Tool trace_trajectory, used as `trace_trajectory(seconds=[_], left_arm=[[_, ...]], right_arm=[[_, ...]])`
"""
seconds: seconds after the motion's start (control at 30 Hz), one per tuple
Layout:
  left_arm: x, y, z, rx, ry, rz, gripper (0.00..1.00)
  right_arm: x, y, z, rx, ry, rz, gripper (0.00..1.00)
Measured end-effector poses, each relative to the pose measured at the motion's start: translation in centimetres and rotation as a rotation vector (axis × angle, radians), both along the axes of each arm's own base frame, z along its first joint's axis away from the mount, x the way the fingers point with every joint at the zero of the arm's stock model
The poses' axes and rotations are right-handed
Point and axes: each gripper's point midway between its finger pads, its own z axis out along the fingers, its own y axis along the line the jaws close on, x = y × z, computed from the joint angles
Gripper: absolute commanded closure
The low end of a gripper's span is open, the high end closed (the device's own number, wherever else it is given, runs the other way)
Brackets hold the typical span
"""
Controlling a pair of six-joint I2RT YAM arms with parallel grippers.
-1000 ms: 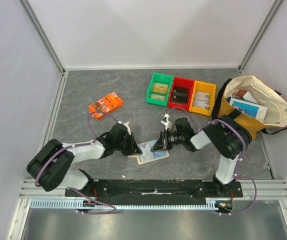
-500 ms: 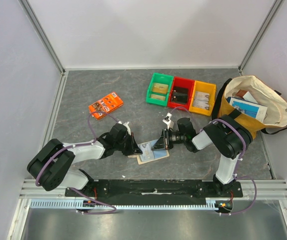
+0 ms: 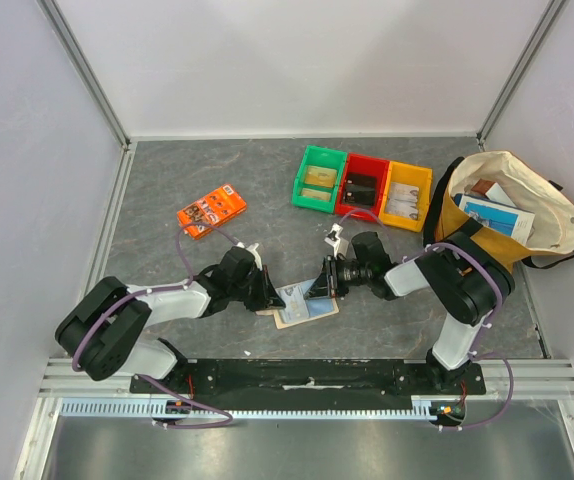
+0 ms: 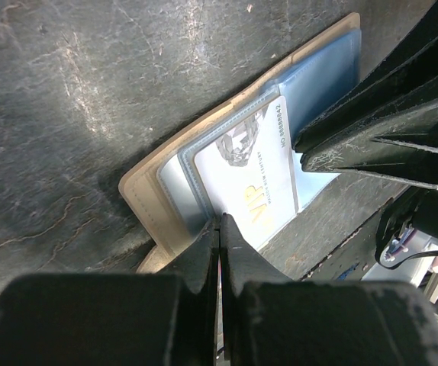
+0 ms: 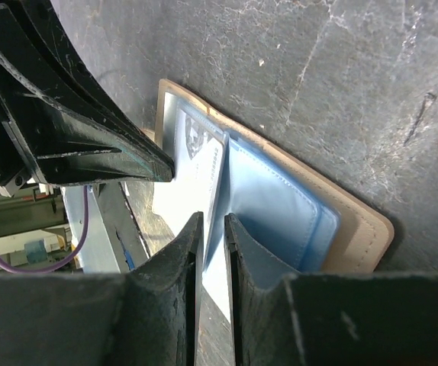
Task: Take the credit cards out of the card holder
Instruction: Remove the credit card from the card holder.
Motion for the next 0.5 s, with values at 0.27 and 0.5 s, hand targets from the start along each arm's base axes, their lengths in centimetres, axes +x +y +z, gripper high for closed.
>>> trace_trajectory(seconds=[0.27, 0.5], left_arm=[[-0.01, -0.05, 0.00, -0.003, 0.001, -0.002, 0.98], [-0.01, -0.06, -0.01, -0.003, 0.001, -0.003, 0.98]], right_arm=[[-0.12, 0.49, 0.00, 0.035, 0.016, 0.012, 0.78], [-0.21, 0.86, -0.17, 0.055, 0.031, 0.017, 0.83]])
